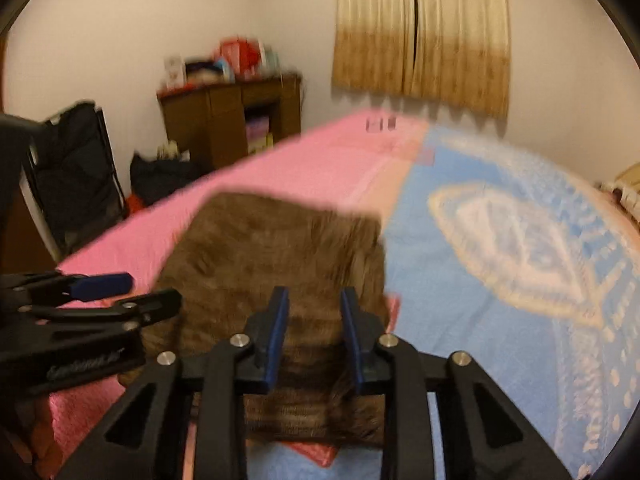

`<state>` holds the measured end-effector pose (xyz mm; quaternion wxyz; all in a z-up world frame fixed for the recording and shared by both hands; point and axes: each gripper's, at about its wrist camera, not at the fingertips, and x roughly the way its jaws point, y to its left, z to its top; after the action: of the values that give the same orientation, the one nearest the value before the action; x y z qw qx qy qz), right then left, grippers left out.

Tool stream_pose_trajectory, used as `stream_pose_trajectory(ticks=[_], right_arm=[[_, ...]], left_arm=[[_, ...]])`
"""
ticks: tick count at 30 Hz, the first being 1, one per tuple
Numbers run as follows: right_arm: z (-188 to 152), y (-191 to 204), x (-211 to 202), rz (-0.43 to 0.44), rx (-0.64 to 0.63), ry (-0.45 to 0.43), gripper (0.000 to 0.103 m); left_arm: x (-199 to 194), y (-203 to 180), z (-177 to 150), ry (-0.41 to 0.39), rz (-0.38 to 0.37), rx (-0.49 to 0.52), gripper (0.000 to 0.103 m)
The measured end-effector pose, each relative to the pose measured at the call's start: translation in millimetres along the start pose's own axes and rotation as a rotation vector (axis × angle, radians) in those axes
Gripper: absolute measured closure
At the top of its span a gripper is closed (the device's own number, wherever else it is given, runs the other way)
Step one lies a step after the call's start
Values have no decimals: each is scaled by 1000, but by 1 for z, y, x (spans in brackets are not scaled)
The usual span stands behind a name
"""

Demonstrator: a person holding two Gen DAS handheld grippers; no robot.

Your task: Fold small clothes

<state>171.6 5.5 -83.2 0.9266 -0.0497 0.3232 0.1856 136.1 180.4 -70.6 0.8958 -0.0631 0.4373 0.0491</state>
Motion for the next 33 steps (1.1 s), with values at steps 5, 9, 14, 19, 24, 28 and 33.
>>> stream_pose_trajectory(ticks=[5, 9, 14, 19, 24, 28, 33], right_arm=[[-28, -27, 32, 27, 129, 96, 77], [-27, -20, 3, 7, 103, 83, 70], [-55, -5, -16, 27, 66, 99, 66], [-71, -13, -27, 63, 127, 142, 52], [-79, -19, -72, 69, 184, 66, 30], [-85, -22, -111, 28, 213, -9, 20], [-90, -29, -158, -12, 276, -110, 14]], left_arm=[[24, -1, -18, 61, 32, 13, 45], [16, 3, -22, 35, 33, 6, 44], [7, -7, -40, 12, 66, 62, 44], [-5, -9, -58, 11, 83, 86, 38], [-20, -11, -80, 57, 62, 90, 37], [-43, -14, -94, 16, 74, 104, 37], [-71, -16, -105, 4, 29, 83, 26]])
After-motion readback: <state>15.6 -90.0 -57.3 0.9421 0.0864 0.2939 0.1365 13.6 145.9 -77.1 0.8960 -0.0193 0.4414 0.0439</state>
